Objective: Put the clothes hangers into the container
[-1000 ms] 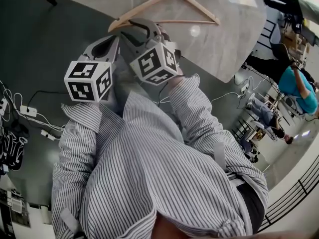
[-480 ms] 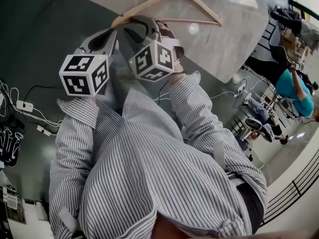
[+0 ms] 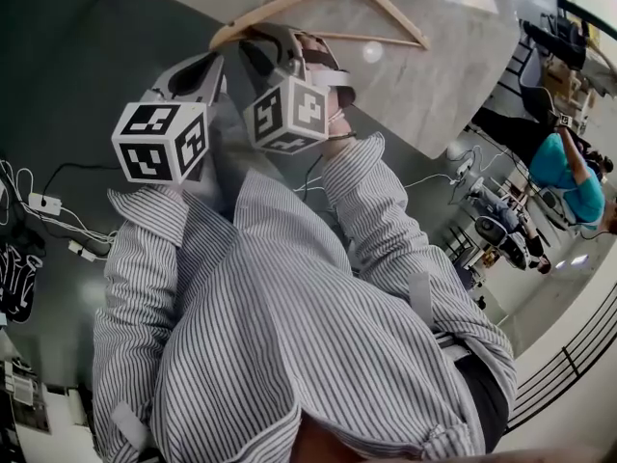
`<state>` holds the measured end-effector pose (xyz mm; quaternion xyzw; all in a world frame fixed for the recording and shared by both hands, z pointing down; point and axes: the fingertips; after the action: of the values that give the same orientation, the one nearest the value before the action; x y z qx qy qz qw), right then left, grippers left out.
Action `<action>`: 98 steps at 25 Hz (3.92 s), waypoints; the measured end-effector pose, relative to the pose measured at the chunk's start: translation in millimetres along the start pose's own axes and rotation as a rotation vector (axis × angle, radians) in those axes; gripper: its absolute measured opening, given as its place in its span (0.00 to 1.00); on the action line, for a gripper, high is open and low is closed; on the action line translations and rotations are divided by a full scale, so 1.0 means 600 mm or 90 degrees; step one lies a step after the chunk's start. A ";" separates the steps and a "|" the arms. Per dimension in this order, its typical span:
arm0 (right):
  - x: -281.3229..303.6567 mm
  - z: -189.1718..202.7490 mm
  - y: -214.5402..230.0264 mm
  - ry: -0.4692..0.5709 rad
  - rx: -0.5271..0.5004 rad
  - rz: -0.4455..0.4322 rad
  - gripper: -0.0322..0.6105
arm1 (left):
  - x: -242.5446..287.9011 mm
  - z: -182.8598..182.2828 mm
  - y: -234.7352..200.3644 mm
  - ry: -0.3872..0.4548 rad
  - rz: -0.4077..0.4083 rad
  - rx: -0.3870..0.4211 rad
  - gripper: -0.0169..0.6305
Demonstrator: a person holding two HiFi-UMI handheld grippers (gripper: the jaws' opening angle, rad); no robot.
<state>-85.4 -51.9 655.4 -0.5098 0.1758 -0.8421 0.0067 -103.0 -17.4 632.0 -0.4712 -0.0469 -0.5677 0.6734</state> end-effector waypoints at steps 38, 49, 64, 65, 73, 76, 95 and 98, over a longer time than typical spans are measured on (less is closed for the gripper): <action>-0.052 -0.036 0.007 0.030 -0.047 0.060 0.12 | -0.046 -0.066 0.028 0.053 0.015 0.026 0.04; -0.120 -0.064 0.070 0.053 -0.027 0.134 0.11 | -0.093 -0.129 0.090 0.090 0.020 0.105 0.04; -0.251 -0.078 0.170 0.110 0.057 0.261 0.11 | -0.128 -0.217 0.200 0.144 0.048 0.226 0.04; -0.259 -0.079 0.175 0.115 0.066 0.267 0.11 | -0.128 -0.221 0.205 0.146 0.052 0.231 0.04; -0.328 -0.073 0.211 0.152 0.123 0.314 0.11 | -0.126 -0.248 0.258 0.168 0.086 0.257 0.04; -0.351 -0.067 0.228 0.166 0.148 0.336 0.10 | -0.123 -0.260 0.277 0.176 0.102 0.267 0.04; -0.478 -0.055 0.289 0.205 0.164 0.416 0.10 | -0.118 -0.314 0.373 0.230 0.159 0.326 0.04; -0.499 -0.055 0.295 0.227 0.170 0.421 0.10 | -0.119 -0.323 0.383 0.242 0.160 0.328 0.04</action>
<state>0.4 -151.4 331.4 -0.2665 0.2177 -0.8853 0.3129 -33.7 -119.9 348.9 -0.1738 -0.0037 -0.5273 0.8317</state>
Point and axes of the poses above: the fingertips, and each gripper's own axes: x forward along the fingers, y to its right, z out of its underside, and after that the axes turned 3 degrees about x, right-handed
